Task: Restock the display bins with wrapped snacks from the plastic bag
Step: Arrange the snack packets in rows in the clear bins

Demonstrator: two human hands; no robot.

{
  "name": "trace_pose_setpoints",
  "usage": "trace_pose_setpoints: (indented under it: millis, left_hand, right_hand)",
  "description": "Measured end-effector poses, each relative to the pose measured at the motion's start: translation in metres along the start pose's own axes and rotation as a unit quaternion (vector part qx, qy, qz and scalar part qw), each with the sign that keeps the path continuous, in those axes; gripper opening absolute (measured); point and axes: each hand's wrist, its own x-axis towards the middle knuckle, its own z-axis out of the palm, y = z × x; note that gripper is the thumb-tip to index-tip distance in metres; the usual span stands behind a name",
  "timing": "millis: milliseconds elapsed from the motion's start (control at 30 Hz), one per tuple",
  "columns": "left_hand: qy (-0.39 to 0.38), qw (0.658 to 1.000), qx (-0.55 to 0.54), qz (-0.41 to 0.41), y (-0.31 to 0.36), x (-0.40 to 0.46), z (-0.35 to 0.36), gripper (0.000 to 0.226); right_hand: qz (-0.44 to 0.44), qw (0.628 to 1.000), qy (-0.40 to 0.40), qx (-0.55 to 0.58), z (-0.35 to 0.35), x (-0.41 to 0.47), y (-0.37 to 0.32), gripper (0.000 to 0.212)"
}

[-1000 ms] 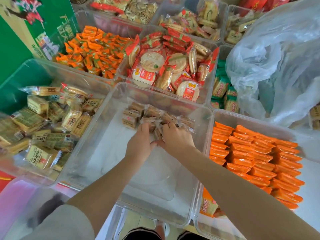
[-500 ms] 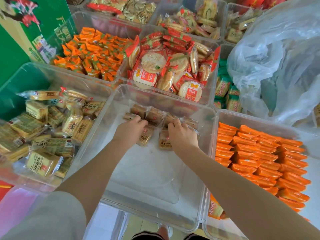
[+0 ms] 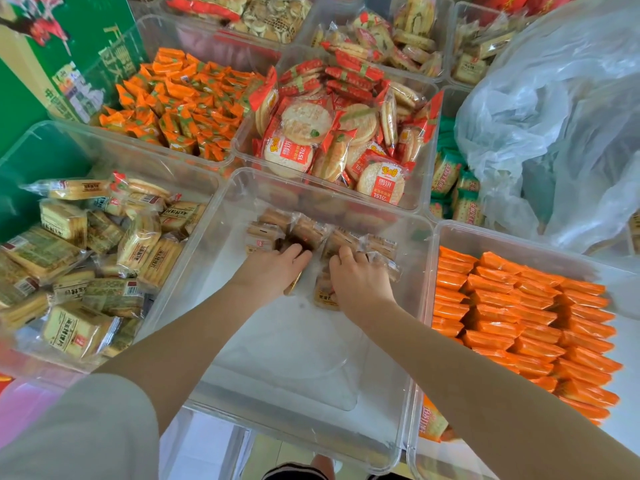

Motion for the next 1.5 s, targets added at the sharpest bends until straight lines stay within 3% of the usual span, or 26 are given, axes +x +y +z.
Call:
trace_pose_setpoints:
  millis: [200,333,433,533,600,733,933,1133,1200,1300,1400,1500]
  left_hand:
    - [0.052,0.998,-0.023,-0.015,0.004,-0.008,0.009,0.090]
    - [0.093,0.994,-0.038,-0.031,0.009,-0.002,0.007,0.067]
    - [0.107,0.991,-0.064,-0.043,0.009,-0.003,0.012,0.070]
    - [0.117,0.988,-0.085,-0.047,0.015,-0.011,0.003,0.079]
    - [0.145,0.984,-0.095,-0.048,0.022,-0.013,-0.016,0.066]
    - [0.171,0.971,-0.168,-0.005,0.048,-0.001,-0.047,0.024]
    - [0.154,0.968,-0.195,0.027,0.097,0.030,-0.077,0.027]
    - [0.087,0.980,-0.174,-0.044,0.092,0.001,-0.040,0.022]
    - [0.011,0.982,-0.163,-0.098,0.093,-0.016,-0.021,0.039]
    - [-0.148,0.955,-0.152,-0.207,0.097,-0.023,-0.005,0.071]
    - [-0.140,0.952,-0.167,-0.217,0.099,-0.015,0.001,0.071]
    - [-0.137,0.950,-0.164,-0.228,0.098,-0.010,0.002,0.059]
  right_hand:
    - [0.017,0.999,0.028,-0.015,-0.004,0.003,0.002,0.034]
    - [0.018,0.998,0.043,-0.041,-0.008,0.008,0.001,0.047]
    - [0.004,0.999,0.048,-0.015,-0.014,0.001,0.001,0.050]
    - [0.009,0.991,0.108,0.076,-0.026,-0.017,0.018,0.040]
    - [0.012,0.973,0.188,0.135,-0.033,-0.034,0.042,0.033]
    - [0.119,0.929,0.270,0.223,-0.037,-0.066,0.108,0.020]
    - [0.233,0.898,0.265,0.264,-0.010,-0.118,0.201,0.018]
    - [0.098,0.928,0.230,0.277,-0.003,-0.114,0.189,0.016]
    - [0.056,0.934,0.230,0.269,-0.008,-0.101,0.173,0.016]
    - [-0.006,0.941,0.222,0.256,-0.018,-0.079,0.144,0.015]
    - [-0.057,0.952,0.210,0.217,-0.028,-0.059,0.112,0.018]
    - [-0.068,0.985,0.126,0.096,-0.036,-0.041,0.082,0.026]
